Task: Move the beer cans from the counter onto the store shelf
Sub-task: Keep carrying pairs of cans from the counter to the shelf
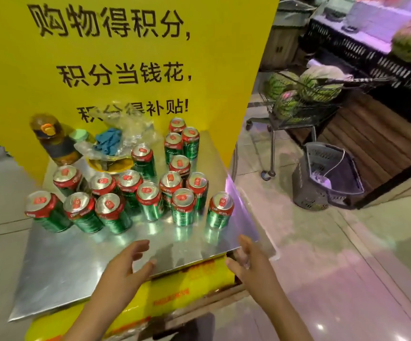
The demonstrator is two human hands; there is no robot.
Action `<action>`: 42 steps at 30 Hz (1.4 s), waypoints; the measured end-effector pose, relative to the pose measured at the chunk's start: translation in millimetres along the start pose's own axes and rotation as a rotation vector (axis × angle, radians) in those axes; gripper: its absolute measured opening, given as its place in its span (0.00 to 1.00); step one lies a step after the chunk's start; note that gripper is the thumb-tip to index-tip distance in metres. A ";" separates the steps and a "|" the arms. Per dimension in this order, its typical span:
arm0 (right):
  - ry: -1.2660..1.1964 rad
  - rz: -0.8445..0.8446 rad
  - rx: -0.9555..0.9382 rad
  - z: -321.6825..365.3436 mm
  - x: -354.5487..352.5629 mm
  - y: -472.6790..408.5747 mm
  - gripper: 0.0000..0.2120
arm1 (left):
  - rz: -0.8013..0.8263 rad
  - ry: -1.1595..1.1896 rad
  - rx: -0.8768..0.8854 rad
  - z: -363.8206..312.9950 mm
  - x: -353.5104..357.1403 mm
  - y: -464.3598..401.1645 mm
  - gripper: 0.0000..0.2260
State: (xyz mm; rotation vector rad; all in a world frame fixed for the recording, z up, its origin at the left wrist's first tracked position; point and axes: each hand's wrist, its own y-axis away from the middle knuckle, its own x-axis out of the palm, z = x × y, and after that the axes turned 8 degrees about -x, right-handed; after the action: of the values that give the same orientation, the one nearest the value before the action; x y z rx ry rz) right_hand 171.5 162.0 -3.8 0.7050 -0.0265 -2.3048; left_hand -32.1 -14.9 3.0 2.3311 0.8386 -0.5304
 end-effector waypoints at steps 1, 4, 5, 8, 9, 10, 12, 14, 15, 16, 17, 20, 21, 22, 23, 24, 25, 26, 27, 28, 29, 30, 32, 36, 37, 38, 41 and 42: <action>-0.028 -0.006 0.017 -2.0 -1.5 -11.9 0.25 | -0.004 0.022 -0.015 -5.6 5.2 -10.3 0.18; -0.051 -0.053 0.045 -5.5 -6.6 -43.6 0.34 | -0.049 0.074 -0.025 -31.4 27.8 -44.2 0.28; -0.068 -0.062 0.060 -6.7 -8.4 -53.1 0.37 | -0.068 0.097 -0.025 -40.8 37.1 -54.7 0.32; -0.143 -0.016 0.037 -6.9 -10.4 -75.4 0.37 | -0.158 0.170 -0.014 -58.0 64.5 -80.5 0.37; -0.168 -0.005 0.033 -7.1 -9.5 -83.0 0.38 | -0.191 0.177 -0.025 -60.9 71.9 -88.1 0.37; -0.181 0.007 0.024 -6.7 -8.2 -91.0 0.39 | -0.225 0.174 -0.053 -63.4 77.8 -94.5 0.38; -0.193 0.031 0.019 -4.9 -3.9 -105.1 0.44 | -0.299 0.177 -0.120 -65.7 86.6 -104.6 0.38; -0.163 0.032 0.013 -8.9 -0.6 -116.1 0.47 | -0.357 0.192 -0.140 -66.4 92.5 -110.1 0.35; -0.137 0.036 0.005 -10.8 -0.1 -120.0 0.46 | -0.382 0.202 -0.142 -67.6 94.2 -110.9 0.34; -0.118 0.042 -0.004 -13.4 0.6 -124.0 0.45 | -0.403 0.214 -0.145 -69.4 95.4 -111.0 0.32; -0.115 0.055 -0.002 -17.3 1.3 -126.8 0.43 | -0.417 0.227 -0.143 -70.5 96.7 -110.9 0.30; -0.149 0.121 -0.003 -23.7 -1.4 -132.8 0.40 | -0.456 0.243 -0.153 -73.9 96.6 -107.5 0.27; -0.157 0.139 -0.012 -24.2 -2.9 -135.4 0.40 | -0.470 0.243 -0.150 -74.4 96.4 -106.2 0.26; -0.160 0.162 -0.027 -23.7 -4.6 -138.0 0.39 | -0.477 0.245 -0.152 -75.1 96.8 -104.0 0.25; -0.162 0.186 -0.042 -24.0 -6.3 -140.7 0.38 | -0.481 0.247 -0.158 -75.5 97.6 -100.6 0.25; -0.151 0.202 -0.058 -24.3 -8.0 -143.3 0.36 | -0.482 0.247 -0.173 -75.6 98.4 -96.5 0.25; -0.131 0.218 -0.069 -24.5 -9.7 -145.3 0.34 | -0.489 0.246 -0.187 -74.9 99.8 -91.2 0.26; -0.107 0.228 -0.084 -23.9 -11.2 -146.7 0.32 | -0.497 0.249 -0.200 -74.6 101.3 -84.2 0.26; -0.091 0.233 -0.100 -24.1 -12.2 -148.3 0.31 | -0.511 0.256 -0.208 -73.6 102.7 -75.8 0.26; -0.084 0.231 -0.114 -24.5 -12.7 -149.4 0.31 | -0.526 0.267 -0.221 -72.9 103.4 -66.1 0.26; -0.082 0.227 -0.125 -25.2 -13.0 -150.1 0.31 | -0.543 0.281 -0.237 -71.7 103.5 -55.7 0.25; -0.087 0.226 -0.142 -24.5 -13.4 -149.9 0.31 | -0.555 0.302 -0.258 -70.7 103.0 -45.0 0.25; -0.102 0.252 -0.163 -22.5 -15.1 -149.3 0.31 | -0.583 0.370 -0.298 -69.1 102.7 -23.0 0.24; -0.125 0.286 -0.204 -17.3 -17.4 -148.2 0.29 | -0.724 0.428 -0.314 -66.8 100.6 21.7 0.23; -0.120 0.303 -0.210 -15.9 -17.2 -146.0 0.29 | -0.767 0.449 -0.322 -65.3 101.8 33.1 0.23; -0.126 0.328 -0.220 -13.1 -16.3 -142.5 0.29 | -0.809 0.488 -0.336 -63.9 103.0 44.4 0.24; -0.169 0.441 -0.223 -3.0 -8.4 -127.1 0.31 | -0.955 0.620 -0.367 -57.2 104.5 80.4 0.27; -0.194 0.482 -0.223 4.7 -4.8 -118.4 0.33 | -1.002 0.660 -0.375 -56.3 103.6 93.8 0.26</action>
State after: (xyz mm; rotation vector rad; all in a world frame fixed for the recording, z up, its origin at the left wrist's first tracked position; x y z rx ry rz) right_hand 97.1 252.4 -22.8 0.3146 -0.0251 -1.8660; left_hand 114.9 8.6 26.2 1.5928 2.2150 0.0684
